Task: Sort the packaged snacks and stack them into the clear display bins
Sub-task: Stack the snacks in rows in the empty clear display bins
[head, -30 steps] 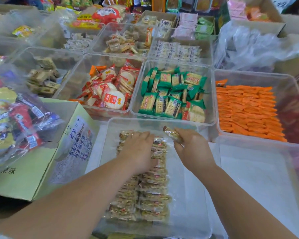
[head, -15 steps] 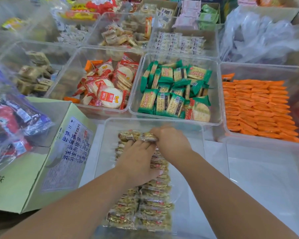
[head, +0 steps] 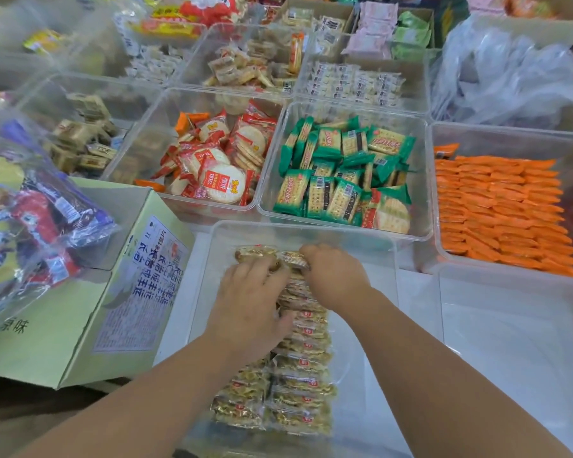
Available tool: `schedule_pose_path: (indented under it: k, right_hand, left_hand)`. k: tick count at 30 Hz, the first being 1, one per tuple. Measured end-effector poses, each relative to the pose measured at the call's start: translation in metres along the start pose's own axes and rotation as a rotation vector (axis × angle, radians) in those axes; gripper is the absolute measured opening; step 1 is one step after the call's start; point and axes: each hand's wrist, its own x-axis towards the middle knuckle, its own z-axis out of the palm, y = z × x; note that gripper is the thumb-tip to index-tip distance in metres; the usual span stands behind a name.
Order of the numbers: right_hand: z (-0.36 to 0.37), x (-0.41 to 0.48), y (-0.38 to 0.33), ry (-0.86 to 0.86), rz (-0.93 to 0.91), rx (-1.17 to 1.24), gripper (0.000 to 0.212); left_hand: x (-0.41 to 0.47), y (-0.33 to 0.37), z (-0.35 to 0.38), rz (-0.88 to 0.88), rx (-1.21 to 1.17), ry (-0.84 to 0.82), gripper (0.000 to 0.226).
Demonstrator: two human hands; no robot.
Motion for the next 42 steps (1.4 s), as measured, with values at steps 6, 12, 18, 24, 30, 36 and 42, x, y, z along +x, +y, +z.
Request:
schedule_pose_path:
  k: [6, 12, 18, 24, 30, 36, 42]
  right_hand:
    - [0.005, -0.014, 0.004, 0.187, 0.319, 0.544, 0.065]
    - [0.029, -0.013, 0.010, 0.169, 0.582, 0.800, 0.090]
    - [0.039, 0.000, 0.001, 0.100, 0.565, 0.785, 0.072]
    - [0.041, 0.012, 0.006, 0.035, 0.658, 0.875, 0.067]
    - [0.028, 0.005, -0.001, 0.014, 0.665, 0.677, 0.083]
    - [0.003, -0.056, -0.032, 0.267, 0.503, 0.653, 0.072]
    - [0.001, -0.148, -0.112, 0.337, 0.169, 0.679, 0.044]
  left_hand:
    - [-0.030, -0.031, -0.011, -0.458, -0.155, 0.158, 0.089]
    - [-0.038, -0.048, -0.005, -0.764, -0.564, -0.074, 0.105]
    - [-0.035, -0.048, -0.002, -0.729, -0.485, -0.085, 0.094]
    - [-0.035, -0.051, 0.003, -0.720, -0.469, -0.058, 0.085]
    - [-0.032, -0.054, -0.002, -0.716, -0.549, -0.117, 0.091]
    - [-0.071, -0.051, -0.046, -0.560, -0.564, -0.098, 0.091]
    - [-0.191, -0.054, -0.097, -0.350, -0.583, 0.253, 0.039]
